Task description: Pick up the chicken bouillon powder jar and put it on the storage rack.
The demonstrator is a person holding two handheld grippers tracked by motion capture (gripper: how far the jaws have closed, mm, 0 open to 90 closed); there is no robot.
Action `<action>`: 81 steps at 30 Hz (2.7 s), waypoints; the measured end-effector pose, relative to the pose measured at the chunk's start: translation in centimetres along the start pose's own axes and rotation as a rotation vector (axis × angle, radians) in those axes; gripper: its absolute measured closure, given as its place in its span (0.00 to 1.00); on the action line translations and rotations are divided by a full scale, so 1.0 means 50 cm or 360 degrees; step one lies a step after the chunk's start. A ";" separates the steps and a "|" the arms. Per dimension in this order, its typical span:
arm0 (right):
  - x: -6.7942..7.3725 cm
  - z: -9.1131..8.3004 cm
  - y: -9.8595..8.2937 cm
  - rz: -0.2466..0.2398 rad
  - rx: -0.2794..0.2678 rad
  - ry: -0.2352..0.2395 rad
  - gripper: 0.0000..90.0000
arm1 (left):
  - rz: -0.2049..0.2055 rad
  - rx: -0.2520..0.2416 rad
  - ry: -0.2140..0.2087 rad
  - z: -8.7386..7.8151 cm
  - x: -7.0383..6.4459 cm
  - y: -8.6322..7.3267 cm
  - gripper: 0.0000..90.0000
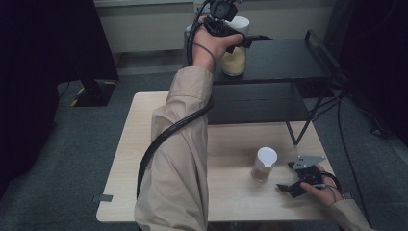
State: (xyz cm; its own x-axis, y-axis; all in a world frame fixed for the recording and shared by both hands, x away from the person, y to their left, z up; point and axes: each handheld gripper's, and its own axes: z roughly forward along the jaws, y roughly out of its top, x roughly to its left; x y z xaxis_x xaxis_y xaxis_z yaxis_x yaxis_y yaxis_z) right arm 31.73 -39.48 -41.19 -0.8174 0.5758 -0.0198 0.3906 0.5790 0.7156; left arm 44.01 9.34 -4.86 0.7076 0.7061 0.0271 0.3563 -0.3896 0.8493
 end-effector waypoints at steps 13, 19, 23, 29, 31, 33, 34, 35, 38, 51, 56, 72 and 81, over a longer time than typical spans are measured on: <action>0.000 0.000 0.000 0.0000 0.0000 0.0000 0.00 | -0.0095 -0.0012 0.0043 -0.013 -0.018 -0.030 0.04; 0.000 0.000 0.000 -0.0001 0.0002 0.0000 0.00 | -0.0096 -0.0022 0.0018 -0.018 -0.024 -0.047 0.01; 0.000 0.000 0.000 -0.0001 0.0001 0.0000 0.00 | -0.0101 -0.0023 -0.0003 -0.025 -0.028 -0.058 0.01; 0.000 0.000 0.001 -0.0002 0.0003 0.0000 0.00 | -0.0078 -0.0038 -0.0010 -0.036 -0.043 -0.075 0.00; 0.000 0.000 0.001 -0.0002 0.0003 0.0000 0.00 | -0.0075 -0.0034 -0.0003 -0.038 -0.048 -0.080 0.00; 0.000 0.000 0.001 -0.0002 0.0003 0.0000 0.00 | -0.0074 -0.0047 -0.0010 -0.042 -0.049 -0.087 0.01; 0.000 0.000 0.001 -0.0002 0.0003 0.0000 0.00 | -0.0080 -0.0046 -0.0016 -0.043 -0.049 -0.090 0.01; 0.000 0.000 0.001 -0.0002 0.0003 0.0000 0.00 | -0.0085 -0.0046 -0.0016 -0.044 -0.050 -0.093 0.01; 0.000 0.000 0.001 -0.0002 0.0003 0.0000 0.00 | -0.0079 -0.0039 -0.0016 -0.048 -0.055 -0.101 0.02; 0.000 0.000 0.000 -0.0005 0.0001 -0.0001 0.00 | -0.0043 -0.0054 -0.0087 -0.056 -0.075 -0.143 0.02; 0.000 0.000 0.000 -0.0002 0.0001 -0.0002 0.00 | -0.0011 -0.0060 -0.0127 -0.053 -0.080 -0.158 0.02; 0.000 0.000 0.000 -0.0004 -0.0001 -0.0004 0.00 | 0.0006 -0.0071 -0.0203 -0.031 -0.088 -0.217 0.03; 0.001 0.000 0.000 0.0001 -0.0003 -0.0004 0.00 | 0.0003 -0.0068 -0.0231 -0.017 -0.088 -0.252 0.03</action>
State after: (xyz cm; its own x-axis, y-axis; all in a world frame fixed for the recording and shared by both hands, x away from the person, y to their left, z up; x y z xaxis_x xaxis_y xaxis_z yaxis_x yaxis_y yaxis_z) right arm 31.70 -39.46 -41.20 -0.8161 0.5775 -0.0212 0.3902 0.5778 0.7169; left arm 35.89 11.63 -15.26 0.7901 0.6114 -0.0448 0.3306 -0.3634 0.8710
